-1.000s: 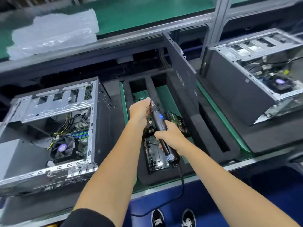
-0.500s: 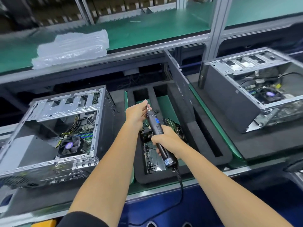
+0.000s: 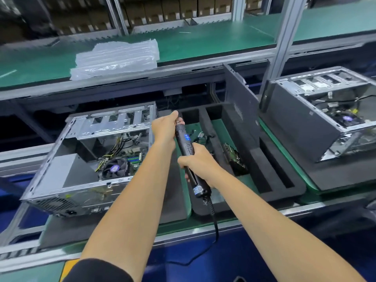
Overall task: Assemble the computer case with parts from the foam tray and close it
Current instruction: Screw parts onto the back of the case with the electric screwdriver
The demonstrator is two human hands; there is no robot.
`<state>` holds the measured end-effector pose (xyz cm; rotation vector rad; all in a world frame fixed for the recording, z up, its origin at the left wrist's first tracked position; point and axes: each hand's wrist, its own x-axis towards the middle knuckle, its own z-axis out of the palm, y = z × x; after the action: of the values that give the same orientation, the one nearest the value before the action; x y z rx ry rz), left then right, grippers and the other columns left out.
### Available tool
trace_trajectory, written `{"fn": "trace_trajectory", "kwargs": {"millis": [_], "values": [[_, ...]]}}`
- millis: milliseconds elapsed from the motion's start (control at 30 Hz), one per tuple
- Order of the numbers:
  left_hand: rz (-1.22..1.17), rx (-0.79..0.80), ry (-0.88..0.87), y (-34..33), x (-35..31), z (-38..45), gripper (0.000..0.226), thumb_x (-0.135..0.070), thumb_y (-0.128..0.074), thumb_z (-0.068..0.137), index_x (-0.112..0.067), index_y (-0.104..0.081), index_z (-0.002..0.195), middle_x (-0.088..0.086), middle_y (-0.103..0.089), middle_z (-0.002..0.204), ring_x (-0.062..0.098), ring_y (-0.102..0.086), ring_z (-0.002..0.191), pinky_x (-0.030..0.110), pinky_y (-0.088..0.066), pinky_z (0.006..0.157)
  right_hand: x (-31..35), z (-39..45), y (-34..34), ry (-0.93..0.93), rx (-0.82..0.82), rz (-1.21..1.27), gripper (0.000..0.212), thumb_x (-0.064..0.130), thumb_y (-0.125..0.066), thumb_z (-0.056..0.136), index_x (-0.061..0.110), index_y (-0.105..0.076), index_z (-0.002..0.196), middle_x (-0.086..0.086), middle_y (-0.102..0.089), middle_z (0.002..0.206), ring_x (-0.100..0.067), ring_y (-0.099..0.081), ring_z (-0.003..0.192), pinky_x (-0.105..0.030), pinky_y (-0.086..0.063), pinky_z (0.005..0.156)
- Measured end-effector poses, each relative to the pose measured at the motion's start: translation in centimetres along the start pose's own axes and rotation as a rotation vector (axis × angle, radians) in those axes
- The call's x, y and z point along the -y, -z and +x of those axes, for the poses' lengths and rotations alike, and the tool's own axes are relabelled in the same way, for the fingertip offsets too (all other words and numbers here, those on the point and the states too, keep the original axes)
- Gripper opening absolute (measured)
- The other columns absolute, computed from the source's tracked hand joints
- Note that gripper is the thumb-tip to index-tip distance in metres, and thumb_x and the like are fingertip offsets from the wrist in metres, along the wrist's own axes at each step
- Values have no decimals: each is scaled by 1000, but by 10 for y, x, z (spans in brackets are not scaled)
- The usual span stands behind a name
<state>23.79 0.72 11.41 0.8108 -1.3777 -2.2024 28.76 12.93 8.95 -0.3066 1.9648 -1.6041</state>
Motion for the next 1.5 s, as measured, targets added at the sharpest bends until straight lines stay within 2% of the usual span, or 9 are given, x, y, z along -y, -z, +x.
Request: {"fn": "trace_trajectory", "kwargs": {"millis": [200,267,300,333,533,700,1033,1267,1500], "values": [[126,-71,-68,95,-41,1,26,-3,-61,82,-5,-51,59,10,-59,55,25,-52,55,31,-44,54,12,-9,-112,41,-47,-26,22,9,-65,75,10,-54,95,-4,-52,75,-28,-56,64,-44,-53,64],[192,-78,-98,131,-54,4,30,-6,-61,80,-8,-49,52,5,-59,48,25,-50,58,36,-40,58,12,-11,-151,39,-49,7,43,8,-64,80,4,-52,122,-5,-63,89,-22,-51,60,-33,-56,61],[220,-74,-113,148,-60,5,31,-7,-61,80,-8,-50,51,5,-59,48,25,-51,58,35,-39,58,12,-12,-170,45,-61,18,50,8,-63,83,0,-45,130,6,-44,117,-18,-64,81,-26,-56,62],[255,-67,-125,164,-65,6,30,-10,-62,82,-7,-52,54,7,-61,52,24,-52,57,34,-40,58,11,-14,-188,57,-72,23,53,8,-63,85,-3,-42,132,5,-49,118,-2,-33,96,-18,-53,66],[334,-61,-164,247,-82,9,30,-9,-58,87,-8,-58,58,4,-61,50,24,-54,55,37,-46,61,11,-32,-272,19,-42,46,44,7,-62,82,2,-49,123,-9,-57,88,-37,-62,64,-33,-58,54],[427,-85,-211,290,-76,-3,31,-20,-51,91,-12,-62,63,1,-65,58,22,-59,61,35,-50,63,-8,-42,-307,39,6,68,23,2,-61,72,11,-49,89,-9,-54,69,-24,-55,47,-39,-52,51],[392,-225,-253,349,-45,-42,24,-7,-48,85,-12,-65,69,-2,-61,52,5,-54,43,16,-42,44,-58,-67,-345,27,134,76,29,-4,-62,76,17,-50,93,-12,-53,79,-25,-55,54,-36,-51,52],[363,-279,-5,387,1,-45,25,-8,-48,87,-12,-65,69,5,-63,56,24,-58,58,36,-50,63,-96,-81,-361,-139,174,54,27,-1,-63,76,10,-47,95,-8,-50,75,-17,-54,46,-29,-48,46],[178,-102,318,405,43,-51,28,-13,-44,100,2,-57,80,10,-58,62,19,-53,49,27,-49,53,-134,-81,-366,-303,116,61,28,0,-62,74,12,-44,92,-13,-51,75,-22,-53,45,-32,-48,47]]}}
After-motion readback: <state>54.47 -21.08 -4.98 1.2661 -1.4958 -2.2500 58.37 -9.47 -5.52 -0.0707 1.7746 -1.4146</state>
